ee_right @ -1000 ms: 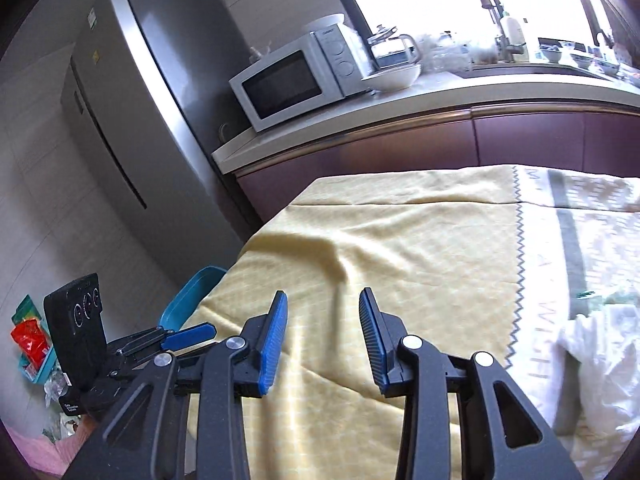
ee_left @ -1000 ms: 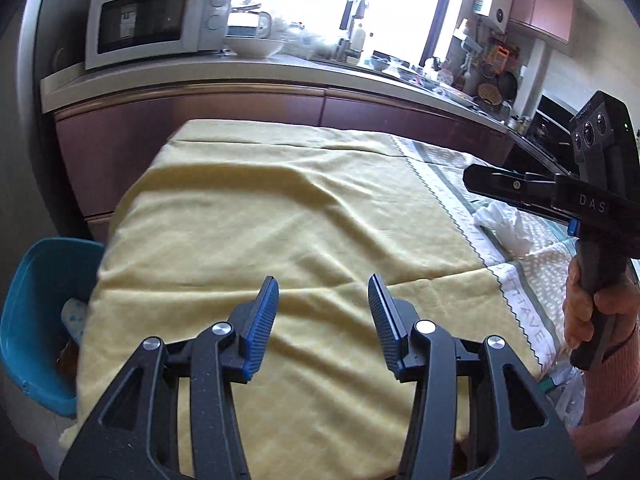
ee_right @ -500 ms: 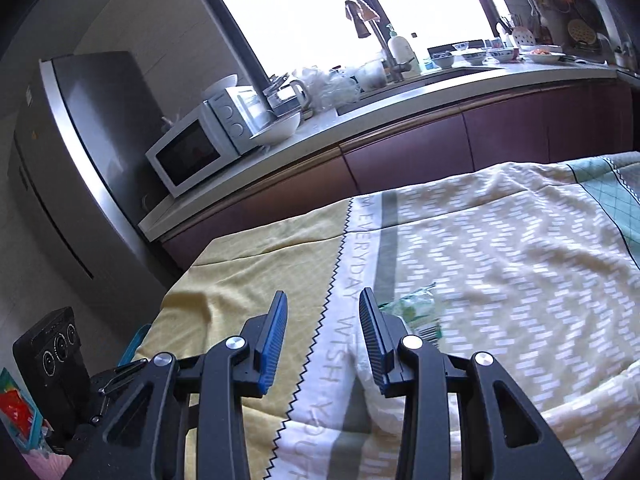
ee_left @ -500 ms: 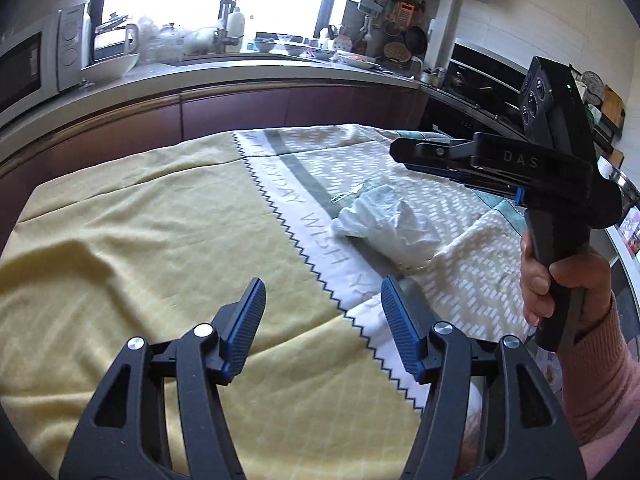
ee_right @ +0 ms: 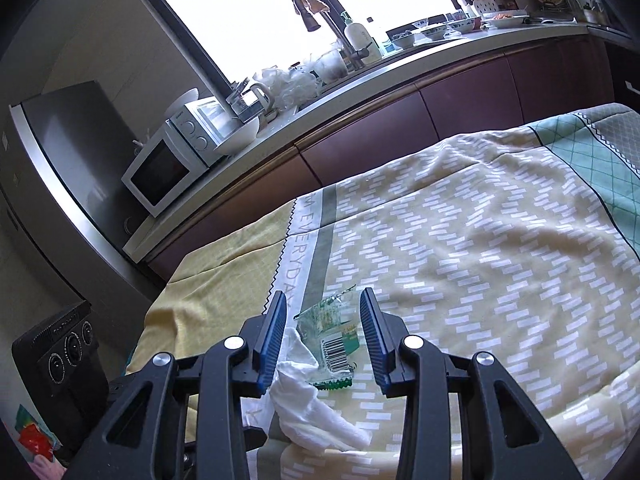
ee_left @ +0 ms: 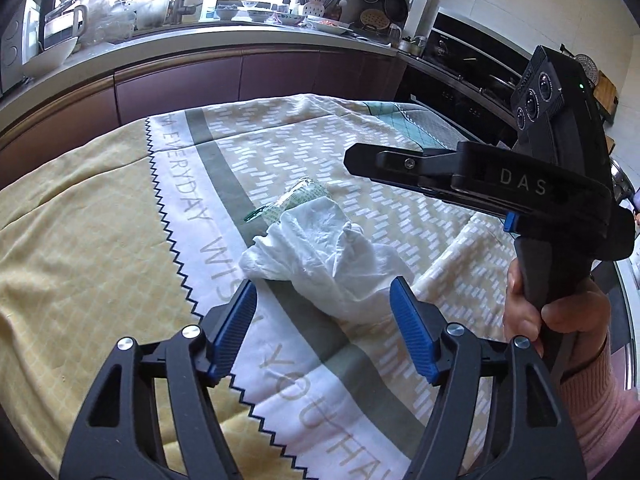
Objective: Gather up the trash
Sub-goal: 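Close the left tool on the white tissue while the right tool grasps the green-printed wrapper, then carry the tissue and wrapper to the teal bin with both tools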
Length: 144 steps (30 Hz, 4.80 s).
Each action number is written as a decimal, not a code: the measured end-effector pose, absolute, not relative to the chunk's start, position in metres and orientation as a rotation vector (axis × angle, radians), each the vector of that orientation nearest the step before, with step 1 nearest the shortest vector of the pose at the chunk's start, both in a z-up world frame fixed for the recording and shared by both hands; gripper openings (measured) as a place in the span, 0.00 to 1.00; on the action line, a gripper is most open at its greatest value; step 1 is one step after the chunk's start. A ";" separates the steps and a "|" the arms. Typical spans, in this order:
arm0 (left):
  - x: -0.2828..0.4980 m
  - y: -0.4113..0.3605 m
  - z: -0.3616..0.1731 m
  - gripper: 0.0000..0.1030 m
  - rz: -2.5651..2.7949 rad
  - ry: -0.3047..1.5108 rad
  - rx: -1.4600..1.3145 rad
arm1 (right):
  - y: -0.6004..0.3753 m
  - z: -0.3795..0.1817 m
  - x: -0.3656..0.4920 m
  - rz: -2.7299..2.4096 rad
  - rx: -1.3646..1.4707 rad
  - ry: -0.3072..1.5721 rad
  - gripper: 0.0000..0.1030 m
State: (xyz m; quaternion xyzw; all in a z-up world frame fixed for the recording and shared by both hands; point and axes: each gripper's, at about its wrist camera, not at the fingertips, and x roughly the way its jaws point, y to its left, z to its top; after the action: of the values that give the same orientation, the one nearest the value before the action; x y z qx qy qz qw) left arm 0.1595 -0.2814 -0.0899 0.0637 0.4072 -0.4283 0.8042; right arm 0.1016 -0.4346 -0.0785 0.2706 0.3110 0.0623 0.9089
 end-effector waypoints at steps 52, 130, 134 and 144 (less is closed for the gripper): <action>0.145 -0.088 -0.075 0.15 -0.680 0.832 0.012 | -0.364 -0.088 0.122 0.254 0.491 0.744 0.09; 0.096 0.152 -0.053 0.15 -0.204 0.745 -0.103 | -0.071 -0.068 0.160 0.885 0.319 0.835 0.09; 0.095 0.159 -0.053 0.15 -0.186 0.741 -0.107 | -0.063 -0.067 0.163 0.896 0.309 0.838 0.09; 0.093 0.175 -0.053 0.15 -0.149 0.736 -0.123 | -0.044 -0.065 0.167 0.919 0.287 0.851 0.09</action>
State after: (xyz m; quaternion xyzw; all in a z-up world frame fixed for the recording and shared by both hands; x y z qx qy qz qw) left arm 0.0931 0.1753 -0.0528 -0.0599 0.3590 -0.0727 0.9286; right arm 0.1674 -0.0439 -0.0652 0.1337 0.3968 0.4284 0.8007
